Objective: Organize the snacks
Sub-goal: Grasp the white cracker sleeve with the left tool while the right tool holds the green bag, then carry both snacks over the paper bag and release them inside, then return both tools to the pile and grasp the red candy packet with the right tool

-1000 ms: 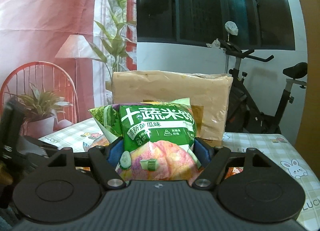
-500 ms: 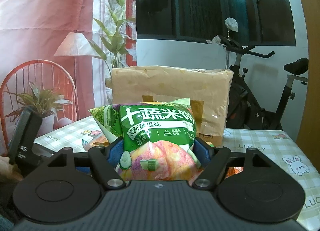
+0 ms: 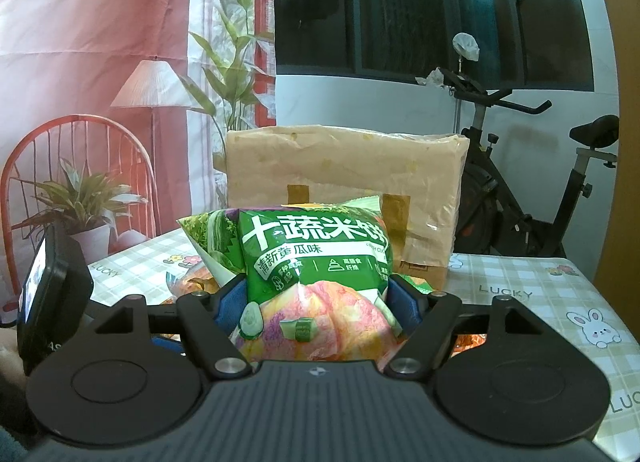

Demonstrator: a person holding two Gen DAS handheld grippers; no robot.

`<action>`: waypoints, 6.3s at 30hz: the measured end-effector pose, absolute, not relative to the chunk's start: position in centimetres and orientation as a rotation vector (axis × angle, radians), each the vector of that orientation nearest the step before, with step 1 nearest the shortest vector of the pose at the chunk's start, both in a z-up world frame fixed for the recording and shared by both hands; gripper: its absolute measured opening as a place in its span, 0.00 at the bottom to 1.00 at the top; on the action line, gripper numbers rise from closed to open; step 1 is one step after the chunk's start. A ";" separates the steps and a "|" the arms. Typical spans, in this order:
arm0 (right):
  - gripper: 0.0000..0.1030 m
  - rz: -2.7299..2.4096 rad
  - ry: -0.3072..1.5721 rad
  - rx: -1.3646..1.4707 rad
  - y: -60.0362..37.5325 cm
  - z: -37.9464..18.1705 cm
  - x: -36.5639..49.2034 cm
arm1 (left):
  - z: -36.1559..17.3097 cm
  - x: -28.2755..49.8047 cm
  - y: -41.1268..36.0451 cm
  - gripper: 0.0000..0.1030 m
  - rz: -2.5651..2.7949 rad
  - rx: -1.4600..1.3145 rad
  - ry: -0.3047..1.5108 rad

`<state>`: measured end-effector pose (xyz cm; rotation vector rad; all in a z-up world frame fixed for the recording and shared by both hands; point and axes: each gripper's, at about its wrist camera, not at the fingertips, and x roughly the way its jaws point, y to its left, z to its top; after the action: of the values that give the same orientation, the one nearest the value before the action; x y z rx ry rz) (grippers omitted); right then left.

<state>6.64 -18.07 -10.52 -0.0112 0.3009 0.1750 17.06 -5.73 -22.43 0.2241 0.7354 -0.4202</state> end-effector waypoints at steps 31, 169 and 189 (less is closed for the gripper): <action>0.73 0.187 0.304 -0.005 -18.2 -10.9 6.4 | -21.9 16.4 -4.3 0.52 -0.374 0.169 0.780; 0.85 0.343 0.419 0.100 -22.5 -3.9 16.4 | -9.7 23.1 5.8 0.65 -0.136 -0.239 0.561; 0.74 0.335 0.878 -0.012 -21.5 -13.9 13.0 | -14.3 21.0 3.7 0.65 -0.189 -0.173 0.697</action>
<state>12.99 -21.55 -13.87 -0.0119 0.8783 0.3351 20.96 3.71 -14.29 -0.1729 0.6967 -0.1895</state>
